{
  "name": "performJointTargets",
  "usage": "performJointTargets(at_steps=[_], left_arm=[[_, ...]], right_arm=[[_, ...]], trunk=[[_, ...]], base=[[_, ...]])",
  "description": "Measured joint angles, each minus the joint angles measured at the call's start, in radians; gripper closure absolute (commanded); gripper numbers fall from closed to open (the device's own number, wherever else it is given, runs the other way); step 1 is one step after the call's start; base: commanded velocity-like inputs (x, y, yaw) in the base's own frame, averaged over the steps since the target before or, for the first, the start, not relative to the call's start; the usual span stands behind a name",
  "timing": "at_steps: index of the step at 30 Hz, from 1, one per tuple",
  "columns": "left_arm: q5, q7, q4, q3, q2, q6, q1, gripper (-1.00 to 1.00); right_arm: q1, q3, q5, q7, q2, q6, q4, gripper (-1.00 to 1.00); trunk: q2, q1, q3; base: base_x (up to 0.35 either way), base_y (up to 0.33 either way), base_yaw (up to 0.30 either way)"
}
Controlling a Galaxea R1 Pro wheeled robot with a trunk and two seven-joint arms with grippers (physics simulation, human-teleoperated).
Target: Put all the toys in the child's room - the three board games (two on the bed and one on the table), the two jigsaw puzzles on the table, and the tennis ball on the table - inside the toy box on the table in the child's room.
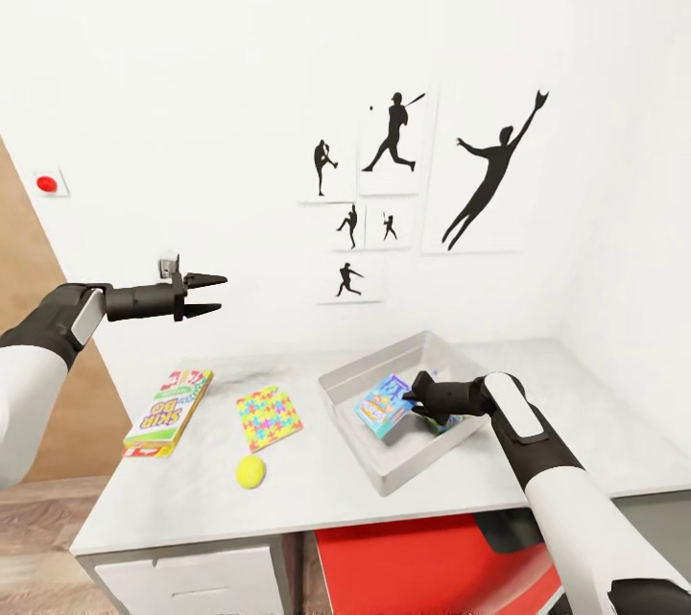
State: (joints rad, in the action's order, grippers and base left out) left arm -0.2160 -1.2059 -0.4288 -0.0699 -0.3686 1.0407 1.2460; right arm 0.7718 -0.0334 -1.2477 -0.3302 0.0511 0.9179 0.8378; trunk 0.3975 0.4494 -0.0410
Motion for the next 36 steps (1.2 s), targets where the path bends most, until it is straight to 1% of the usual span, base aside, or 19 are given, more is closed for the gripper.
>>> performJointTargets(at_steps=[21,28,36], left_arm=[[0.000,0.000,0.000,0.001,-0.005,0.000,0.000,-1.00],[0.000,0.000,0.000,0.001,-0.008,0.000,0.000,-1.00],[0.000,0.000,0.000,0.001,-0.009,0.000,0.000,-1.00]], right_arm=[[-0.001,0.000,0.000,0.000,0.000,-0.001,0.004,1.00],[-0.001,-0.002,0.000,0.000,0.000,-0.024,0.005,1.00],[-0.001,-0.002,-0.001,0.000,0.000,-0.025,0.005,1.00]], trunk=[[0.000,0.000,-0.033],[0.000,0.000,-0.035],[0.000,0.000,-0.035]], base=[[0.000,0.000,0.000],[0.000,0.000,0.000],[0.000,0.000,0.000]])
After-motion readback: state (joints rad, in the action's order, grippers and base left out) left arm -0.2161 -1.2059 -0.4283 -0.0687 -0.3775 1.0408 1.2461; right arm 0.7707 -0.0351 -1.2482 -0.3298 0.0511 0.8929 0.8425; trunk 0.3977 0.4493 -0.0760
